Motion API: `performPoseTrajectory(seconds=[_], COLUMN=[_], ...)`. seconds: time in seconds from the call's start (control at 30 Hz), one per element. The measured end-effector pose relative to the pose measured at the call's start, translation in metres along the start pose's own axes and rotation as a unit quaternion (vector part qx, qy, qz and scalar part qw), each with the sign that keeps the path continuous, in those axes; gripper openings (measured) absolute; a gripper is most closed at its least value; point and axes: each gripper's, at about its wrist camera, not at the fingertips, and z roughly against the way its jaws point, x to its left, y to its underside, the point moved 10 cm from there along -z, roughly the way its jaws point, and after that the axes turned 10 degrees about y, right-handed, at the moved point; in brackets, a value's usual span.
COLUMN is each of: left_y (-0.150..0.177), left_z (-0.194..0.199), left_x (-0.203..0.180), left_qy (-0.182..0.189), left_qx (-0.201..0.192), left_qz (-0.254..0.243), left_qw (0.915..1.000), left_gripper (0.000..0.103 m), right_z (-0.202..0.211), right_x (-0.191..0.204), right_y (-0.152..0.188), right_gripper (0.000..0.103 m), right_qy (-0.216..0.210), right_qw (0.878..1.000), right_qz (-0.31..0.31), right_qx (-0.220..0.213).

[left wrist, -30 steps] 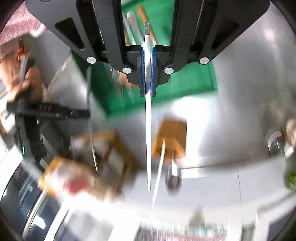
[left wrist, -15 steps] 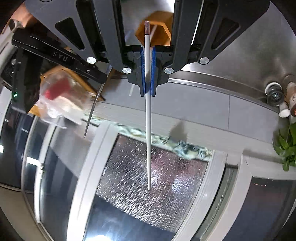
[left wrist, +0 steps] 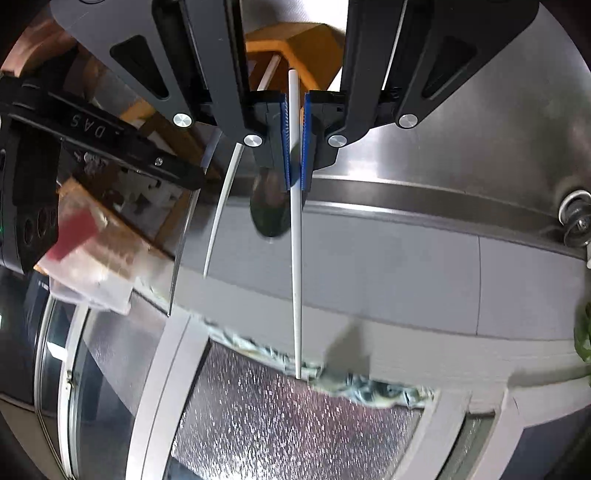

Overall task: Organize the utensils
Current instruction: 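Carry both chopsticks to the holder and drop them in, opening both tools, then grasp the wooden spoon with the left tool while the right tool grasps a silver chopstick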

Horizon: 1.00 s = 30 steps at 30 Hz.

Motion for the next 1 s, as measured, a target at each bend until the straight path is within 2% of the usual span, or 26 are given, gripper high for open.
performPoseTrajectory(seconds=[0.17,0.23,0.43,0.47,0.5,0.53,0.6,0.67,0.7,0.9,1.0], left_y=[0.017,0.02,0.017,0.016,0.015,0.014,0.015,0.02,0.026,0.058,0.082], left_z=[-0.004,-0.003,0.015,0.024,0.03,0.042,0.064,0.076,0.084,0.12,0.131], left_x=[0.006,0.007,0.01,0.011,0.013,0.014,0.013,0.011,0.007,-0.026,-0.039], left_qy=[0.007,0.008,0.009,0.012,0.013,0.013,0.024,0.024,0.025,0.031,0.034], left_qx=[0.022,0.028,0.028,0.028,0.026,0.024,0.024,0.046,0.067,0.119,0.159], left_qz=[0.003,0.006,0.026,0.035,0.042,0.051,0.064,0.075,0.082,0.064,0.073], left_qw=[0.9997,0.9996,0.9992,0.9989,0.9987,0.9983,0.9974,0.9958,0.9941,0.9903,0.984], left_gripper=[0.005,0.009,0.035,0.043,0.056,0.062,0.085,0.095,0.095,0.095,0.095], right_z=[-0.009,-0.01,0.009,0.02,0.031,0.042,0.063,0.089,0.099,0.131,0.141], right_x=[0.004,0.004,-0.001,-0.003,-0.006,-0.009,-0.014,-0.018,-0.018,-0.013,-0.017], right_y=[0.017,0.024,0.025,0.023,0.021,0.021,0.02,0.022,0.027,0.07,0.106], right_gripper=[0.008,0.009,0.01,0.011,0.019,0.049,0.095,0.097,0.097,0.097,0.097], right_qy=[-0.01,-0.014,-0.02,-0.021,-0.021,-0.022,-0.026,-0.027,-0.031,-0.037,-0.011], right_qw=[1.0,0.999,0.999,0.999,0.999,0.999,0.999,0.999,0.999,0.99,0.98], right_qz=[0.014,0.012,0.006,0.005,0.003,0.001,-0.005,-0.002,0.004,0.034,0.048], right_qx=[0.026,0.035,0.042,0.038,0.036,0.038,0.034,0.031,0.044,0.13,0.193])
